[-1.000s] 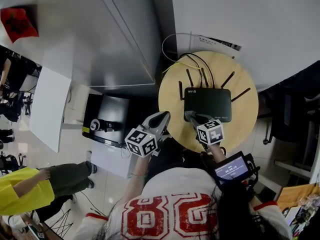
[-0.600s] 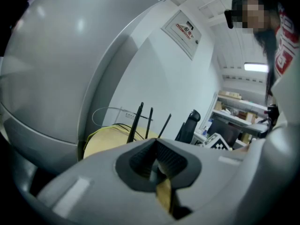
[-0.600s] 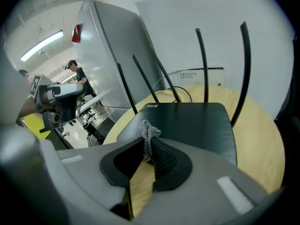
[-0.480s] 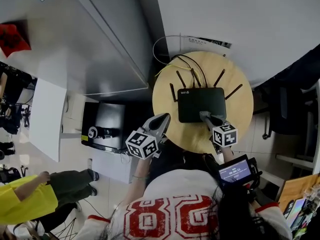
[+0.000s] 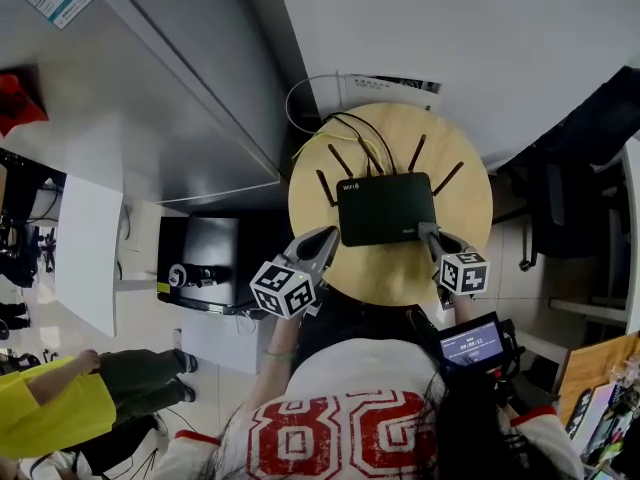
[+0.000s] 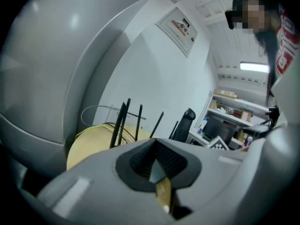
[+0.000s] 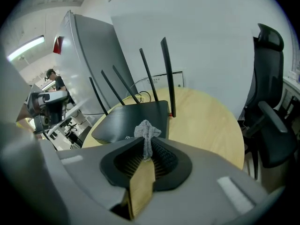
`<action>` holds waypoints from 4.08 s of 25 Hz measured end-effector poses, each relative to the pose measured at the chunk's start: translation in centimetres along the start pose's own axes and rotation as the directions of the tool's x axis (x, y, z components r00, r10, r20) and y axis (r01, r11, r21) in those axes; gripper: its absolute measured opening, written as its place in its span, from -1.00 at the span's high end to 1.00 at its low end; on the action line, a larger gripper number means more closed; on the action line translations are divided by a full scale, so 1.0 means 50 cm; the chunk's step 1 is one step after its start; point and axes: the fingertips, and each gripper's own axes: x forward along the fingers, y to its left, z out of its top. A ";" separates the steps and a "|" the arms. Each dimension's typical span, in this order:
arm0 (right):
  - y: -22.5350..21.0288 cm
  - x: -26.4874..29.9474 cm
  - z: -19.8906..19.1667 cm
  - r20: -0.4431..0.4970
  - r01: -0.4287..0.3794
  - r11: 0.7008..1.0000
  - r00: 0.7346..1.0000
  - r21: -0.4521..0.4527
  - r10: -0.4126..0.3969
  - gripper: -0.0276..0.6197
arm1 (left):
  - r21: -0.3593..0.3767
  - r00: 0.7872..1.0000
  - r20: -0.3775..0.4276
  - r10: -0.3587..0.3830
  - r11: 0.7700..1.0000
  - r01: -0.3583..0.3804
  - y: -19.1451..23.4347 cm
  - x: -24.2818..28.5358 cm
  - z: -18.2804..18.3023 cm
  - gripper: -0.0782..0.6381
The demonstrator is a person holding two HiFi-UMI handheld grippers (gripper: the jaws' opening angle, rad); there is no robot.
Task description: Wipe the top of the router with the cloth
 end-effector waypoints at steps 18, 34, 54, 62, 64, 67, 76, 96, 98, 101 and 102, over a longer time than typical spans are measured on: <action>-0.148 0.042 0.080 -0.014 0.063 0.993 0.998 -0.103 -0.065 0.78 | -0.013 0.997 -0.009 0.080 0.997 -0.080 0.006 -0.010 -0.017 0.78; -0.109 0.093 0.083 -0.028 -0.047 0.992 0.999 -0.118 0.044 0.78 | -0.001 0.995 -0.028 0.101 0.995 -0.101 0.004 -0.027 -0.017 0.78; -0.050 -0.004 -0.063 -0.022 -0.034 0.999 0.999 0.036 0.035 0.78 | 0.025 0.997 -0.078 -0.024 0.999 0.026 -0.055 0.021 -0.042 0.78; -0.048 -0.020 -0.094 -0.027 0.002 0.998 1.000 0.070 0.000 0.78 | 0.021 0.996 -0.071 -0.044 0.999 0.046 -0.054 0.019 -0.039 0.78; -0.061 -0.030 -0.093 -0.019 0.024 0.996 1.000 0.082 -0.022 0.78 | 0.020 0.997 -0.068 -0.045 0.999 0.046 -0.050 0.016 -0.037 0.78; -0.075 -0.038 -0.099 -0.023 0.051 0.994 0.999 0.099 -0.049 0.78 | 0.016 0.997 -0.059 -0.040 0.999 0.041 -0.039 0.008 -0.033 0.78; -0.035 -0.013 -0.090 -0.048 0.032 0.997 0.998 0.076 -0.028 0.78 | -0.004 1.000 -0.025 -0.004 1.000 0.004 -0.002 -0.015 -0.021 0.78; 0.182 0.085 -0.107 -0.194 -0.176 0.984 0.967 -0.042 0.164 0.78 | -0.034 0.998 0.003 0.063 0.997 -0.063 0.064 -0.085 -0.010 0.78; 0.199 0.093 -0.108 -0.203 -0.188 0.981 0.963 -0.046 0.175 0.78 | -0.039 0.997 0.007 0.078 0.996 -0.077 0.077 -0.096 -0.008 0.78; 0.226 0.104 -0.106 -0.217 -0.214 0.975 0.956 -0.055 0.197 0.78 | -0.044 0.996 0.011 0.090 0.995 -0.089 0.094 -0.105 -0.005 0.78; 0.237 0.105 -0.103 -0.221 -0.225 0.973 0.953 -0.058 0.208 0.78 | -0.046 0.996 0.012 0.091 0.995 -0.091 0.097 -0.107 -0.003 0.78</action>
